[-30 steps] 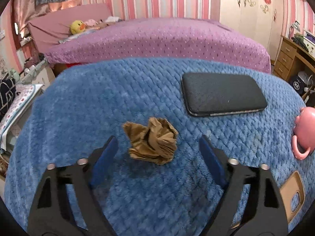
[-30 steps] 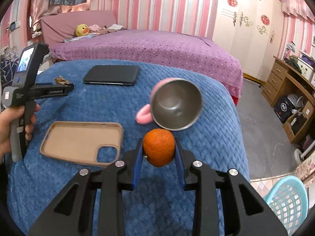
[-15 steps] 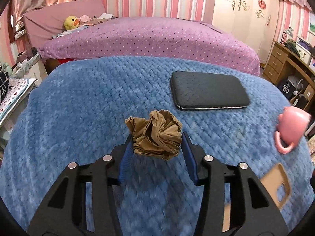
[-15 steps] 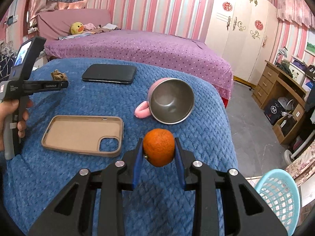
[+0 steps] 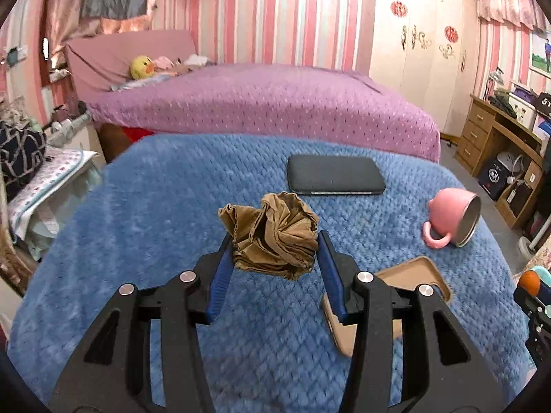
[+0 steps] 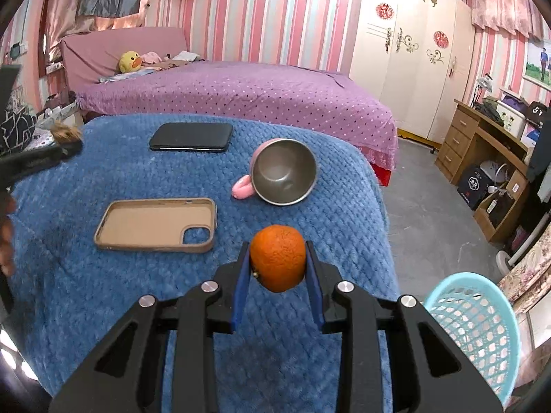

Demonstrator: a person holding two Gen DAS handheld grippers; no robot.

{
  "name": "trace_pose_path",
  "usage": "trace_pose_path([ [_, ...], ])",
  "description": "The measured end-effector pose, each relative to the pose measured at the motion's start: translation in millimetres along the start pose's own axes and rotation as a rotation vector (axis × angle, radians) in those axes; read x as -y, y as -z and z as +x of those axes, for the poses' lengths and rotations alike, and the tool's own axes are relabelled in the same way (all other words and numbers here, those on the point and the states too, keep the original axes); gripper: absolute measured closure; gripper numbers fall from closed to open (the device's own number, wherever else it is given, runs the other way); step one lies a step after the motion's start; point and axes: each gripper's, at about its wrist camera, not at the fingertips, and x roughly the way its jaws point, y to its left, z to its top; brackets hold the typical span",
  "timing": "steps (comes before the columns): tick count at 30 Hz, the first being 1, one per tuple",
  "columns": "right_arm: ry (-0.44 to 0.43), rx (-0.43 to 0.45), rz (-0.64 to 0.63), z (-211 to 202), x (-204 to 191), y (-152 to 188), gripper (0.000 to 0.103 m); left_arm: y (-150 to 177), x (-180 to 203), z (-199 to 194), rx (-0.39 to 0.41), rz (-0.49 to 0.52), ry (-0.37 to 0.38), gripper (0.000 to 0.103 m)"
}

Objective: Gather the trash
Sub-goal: 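Carry the brown paper and tangerine over the blue basket and open both tools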

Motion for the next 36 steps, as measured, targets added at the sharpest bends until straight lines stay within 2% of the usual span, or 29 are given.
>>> trace_pose_path([
  [5, -0.001, 0.007, 0.013, -8.8, 9.9, 5.4, 0.073, 15.2, 2.3, -30.6, 0.02, -0.036, 0.009, 0.057],
  [10, -0.006, 0.014, 0.003, -16.2, 12.9, 10.3, 0.073, 29.9, 17.7, -49.1, 0.045, -0.016, -0.013, 0.057],
  [14, -0.005, 0.025, -0.007, -23.2, 16.5, 13.1, 0.073, 38.4, 25.2, -56.0, 0.037, -0.025, 0.009, 0.057],
  [18, -0.01, 0.036, -0.001, -27.6, 22.9, 14.8, 0.073, 49.9, 38.7, -64.9, 0.049, 0.005, 0.0, 0.057],
  [36, 0.01, 0.043, 0.03, -17.2, 65.4, 27.5, 0.073, 54.6, 89.3, -61.4, 0.048, 0.021, 0.048, 0.057],
])
